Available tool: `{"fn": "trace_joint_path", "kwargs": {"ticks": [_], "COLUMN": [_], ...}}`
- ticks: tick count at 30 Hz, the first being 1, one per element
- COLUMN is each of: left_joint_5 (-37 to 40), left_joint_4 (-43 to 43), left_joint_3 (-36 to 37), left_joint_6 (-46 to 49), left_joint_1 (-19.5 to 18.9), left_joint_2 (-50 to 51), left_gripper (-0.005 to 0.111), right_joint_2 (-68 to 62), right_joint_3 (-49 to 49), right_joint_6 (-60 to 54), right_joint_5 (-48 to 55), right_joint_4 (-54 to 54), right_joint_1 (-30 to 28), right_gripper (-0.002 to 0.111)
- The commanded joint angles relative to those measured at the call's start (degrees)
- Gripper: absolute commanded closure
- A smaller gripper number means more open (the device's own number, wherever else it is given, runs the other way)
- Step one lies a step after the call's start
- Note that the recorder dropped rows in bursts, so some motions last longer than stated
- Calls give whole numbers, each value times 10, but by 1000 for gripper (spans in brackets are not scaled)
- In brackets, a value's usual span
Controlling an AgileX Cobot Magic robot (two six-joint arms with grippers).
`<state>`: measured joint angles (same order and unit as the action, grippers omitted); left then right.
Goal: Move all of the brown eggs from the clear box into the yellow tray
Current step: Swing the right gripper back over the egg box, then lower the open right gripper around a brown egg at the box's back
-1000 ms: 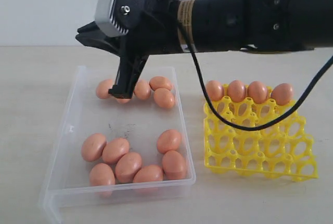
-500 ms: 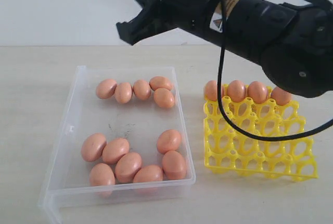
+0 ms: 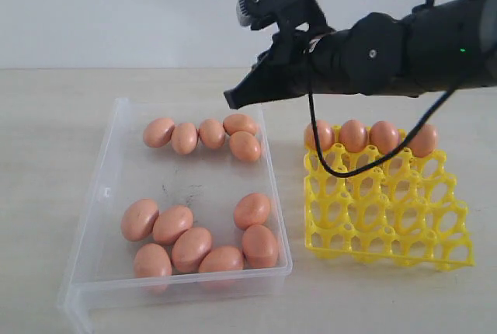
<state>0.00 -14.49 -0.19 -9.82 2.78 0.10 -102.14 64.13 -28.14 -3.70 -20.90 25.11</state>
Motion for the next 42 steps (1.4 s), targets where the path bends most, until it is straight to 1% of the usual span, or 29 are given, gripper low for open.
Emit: {"fn": "trace_joint_path", "kwargs": {"ticks": [1, 3, 6, 7, 9, 12, 14, 16, 19, 20, 26, 30, 36, 42], "left_joint_5": [0, 0, 0, 0, 0, 0, 0, 0, 0, 0, 0, 0, 0, 0], "left_joint_4": [1, 1, 1, 1, 1, 1, 1, 1, 1, 1, 1, 1, 1, 1], "left_joint_3": [2, 2, 2, 2, 2, 2, 2, 2, 2, 2, 2, 2, 2, 2], "left_joint_6": [1, 1, 1, 1, 1, 1, 1, 1, 1, 1, 1, 1, 1, 1], "left_joint_1": [5, 5, 5, 5, 5, 5, 5, 5, 5, 5, 5, 5, 5, 5], "left_joint_2": [-1, -1, -1, -1, -1, -1, -1, -1, -1, -1, -1, -1, -1, -1], "left_gripper": [103, 103, 103, 103, 103, 103, 103, 103, 103, 103, 103, 103, 103, 103], "right_joint_2": [-57, -83, -111, -116, -125, -145, -160, -173, -184, -185, -185, -188, -229, -237], "right_joint_3": [82, 117, 147, 153, 169, 198, 219, 237, 258, 264, 272, 281, 324, 343], "right_joint_6": [23, 30, 100, 127, 173, 171, 171, 169, 163, 162, 160, 163, 171, 171], "right_joint_5": [204, 272, 296, 296, 300, 314, 335, 358, 372, 377, 381, 361, 427, 429], "right_joint_4": [7, 29, 88, 111, 143, 154, 164, 175, 178, 178, 205, 196, 186, 186], "right_joint_1": [-6, -5, -5, -6, -6, -6, -6, -6, -6, -6, -6, -6, -6, -5], "right_gripper": [102, 88, 65, 62, 63, 72, 74, 71, 57, 55, 54, 54, 54, 54]}}
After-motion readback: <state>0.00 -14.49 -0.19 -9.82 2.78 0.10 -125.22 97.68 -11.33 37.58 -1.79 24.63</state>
